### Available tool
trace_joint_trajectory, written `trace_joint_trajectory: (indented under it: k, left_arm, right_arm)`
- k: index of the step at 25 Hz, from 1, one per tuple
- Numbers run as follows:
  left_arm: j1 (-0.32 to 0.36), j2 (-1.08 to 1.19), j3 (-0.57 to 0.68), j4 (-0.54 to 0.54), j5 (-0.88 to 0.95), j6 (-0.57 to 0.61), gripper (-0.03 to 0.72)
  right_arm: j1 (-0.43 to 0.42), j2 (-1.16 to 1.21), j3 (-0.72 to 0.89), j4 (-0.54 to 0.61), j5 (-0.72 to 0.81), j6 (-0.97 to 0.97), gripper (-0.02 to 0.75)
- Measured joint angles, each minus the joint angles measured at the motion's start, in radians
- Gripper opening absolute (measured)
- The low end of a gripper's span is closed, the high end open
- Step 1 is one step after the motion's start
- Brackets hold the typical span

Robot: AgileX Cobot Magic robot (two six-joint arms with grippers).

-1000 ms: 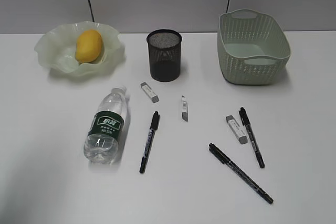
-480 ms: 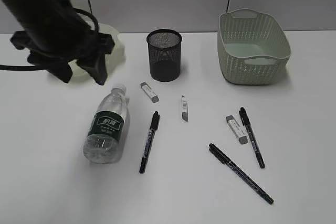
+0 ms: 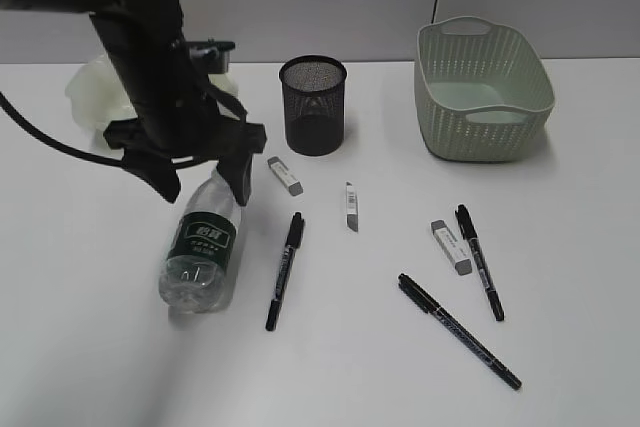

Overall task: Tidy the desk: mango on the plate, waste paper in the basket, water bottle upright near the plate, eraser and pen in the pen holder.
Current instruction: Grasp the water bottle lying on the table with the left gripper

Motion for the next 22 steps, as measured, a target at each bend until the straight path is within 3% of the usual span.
trace_joint_trajectory:
  k: [10,13,16,22]
  left_arm:
    - [0.014,0.119,0.000,0.003,-0.019,0.000,0.659]
    - [0.014,0.118,0.000,0.003,-0.068,0.000,0.605]
    - [0.014,0.116,0.000,0.009,-0.081,0.000,0.480]
    - [0.014,0.096,0.001,0.085,-0.048,0.019,0.482]
  right_arm:
    - [0.000,0.000,0.000,0.000,0.000,0.000,0.519]
    - [0.000,0.000,0.000,0.000,0.000,0.000,0.519]
    - [0.000,0.000,0.000,0.000,0.000,0.000,0.519]
    - [0.000,0.000,0.000,0.000,0.000,0.000,0.519]
